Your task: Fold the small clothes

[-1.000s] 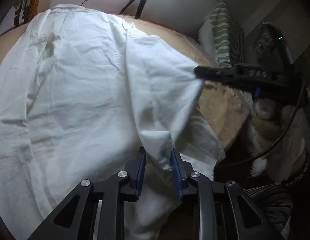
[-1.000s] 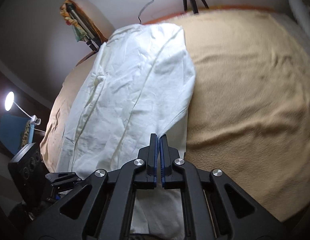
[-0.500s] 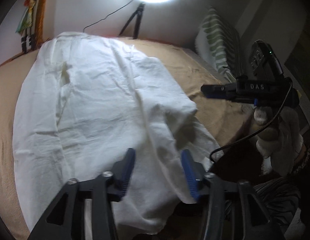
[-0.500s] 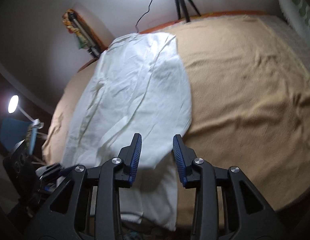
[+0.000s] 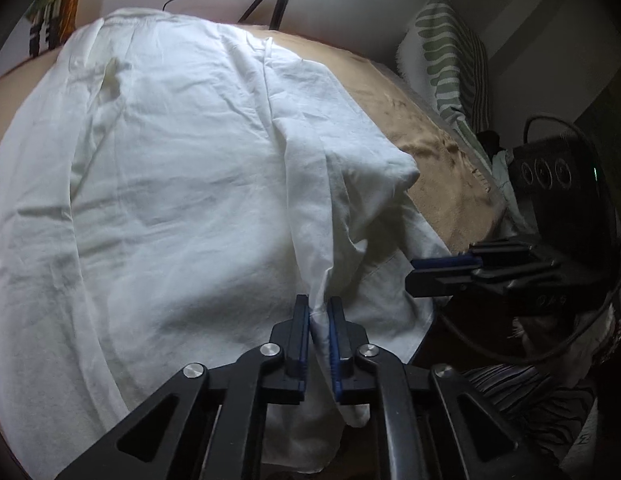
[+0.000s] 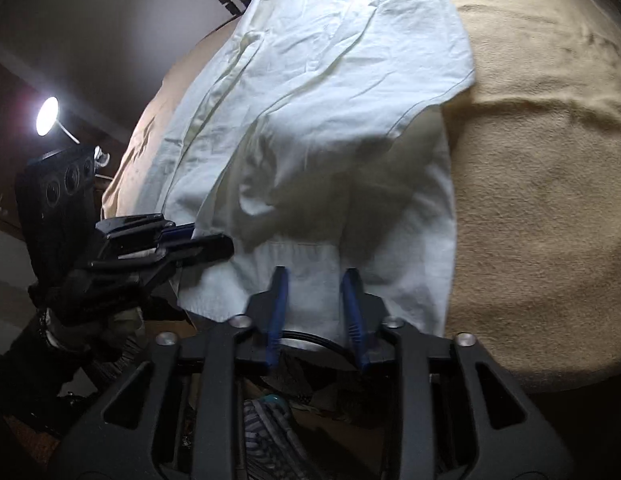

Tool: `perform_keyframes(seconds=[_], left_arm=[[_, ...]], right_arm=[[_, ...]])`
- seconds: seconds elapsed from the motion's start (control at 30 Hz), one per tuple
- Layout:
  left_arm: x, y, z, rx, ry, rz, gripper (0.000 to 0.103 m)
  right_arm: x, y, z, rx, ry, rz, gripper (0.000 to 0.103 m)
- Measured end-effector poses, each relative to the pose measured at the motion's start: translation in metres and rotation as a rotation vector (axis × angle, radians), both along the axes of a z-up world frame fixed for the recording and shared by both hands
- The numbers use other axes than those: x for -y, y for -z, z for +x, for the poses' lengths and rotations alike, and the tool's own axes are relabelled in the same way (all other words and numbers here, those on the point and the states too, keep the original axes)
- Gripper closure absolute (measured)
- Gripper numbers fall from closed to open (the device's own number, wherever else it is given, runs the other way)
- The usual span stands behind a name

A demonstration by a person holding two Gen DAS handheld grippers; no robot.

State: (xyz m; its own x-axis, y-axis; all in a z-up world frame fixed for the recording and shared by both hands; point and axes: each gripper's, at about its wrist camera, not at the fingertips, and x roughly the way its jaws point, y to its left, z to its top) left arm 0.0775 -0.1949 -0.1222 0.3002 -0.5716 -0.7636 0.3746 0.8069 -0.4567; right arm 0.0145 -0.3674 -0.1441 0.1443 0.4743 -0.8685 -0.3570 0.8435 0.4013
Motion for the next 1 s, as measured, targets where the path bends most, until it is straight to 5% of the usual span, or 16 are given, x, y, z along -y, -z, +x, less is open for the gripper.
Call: perform_keyframes(seconds=[0.13,0.37,0.47,0.57,0.67,0.77,0.87,0.97,1.0], left_arm=[[-0.003,-0.002,-0.001,-0.009,-0.004,-0.041,0.101],[-0.001,-0.007,-0.001,-0.083,0.029,-0.233,0.101],[0.016,0.001,-0.001,-0.092,0.057,-0.207,0.101],[0.024,0.011,-0.001,-0.086,0.054,-0.156,0.101],[0.021,0.008,-0.005,-0.069,0.049,-0.143,0.101],[0.016,0.0,-0.013,-0.022,0.052,-0.097,0.097],[0.009,-0.008,-0.018,0.015,0.034,-0.075,0.08],[0.002,-0.022,-0.027,0.086,0.007,-0.048,0.08],[0.002,-0.027,-0.03,0.111,0.0,-0.043,0.08]], right_arm=[[-0.007,-0.011,-0.008,0.047,-0.015,-0.026,0.099],[0.017,-0.077,-0.041,0.215,0.094,0.012,0.101],[0.016,-0.071,-0.042,0.224,0.101,-0.098,0.101],[0.023,-0.042,-0.031,0.117,0.13,-0.161,0.101],[0.033,-0.03,-0.027,0.054,0.132,-0.154,0.1],[0.043,-0.041,-0.028,0.085,0.145,-0.086,0.1],[0.059,-0.058,-0.027,0.137,0.177,0.047,0.089],[0.073,-0.06,-0.005,0.127,0.237,0.135,0.054],[0.076,-0.057,0.005,0.114,0.258,0.153,0.054]])
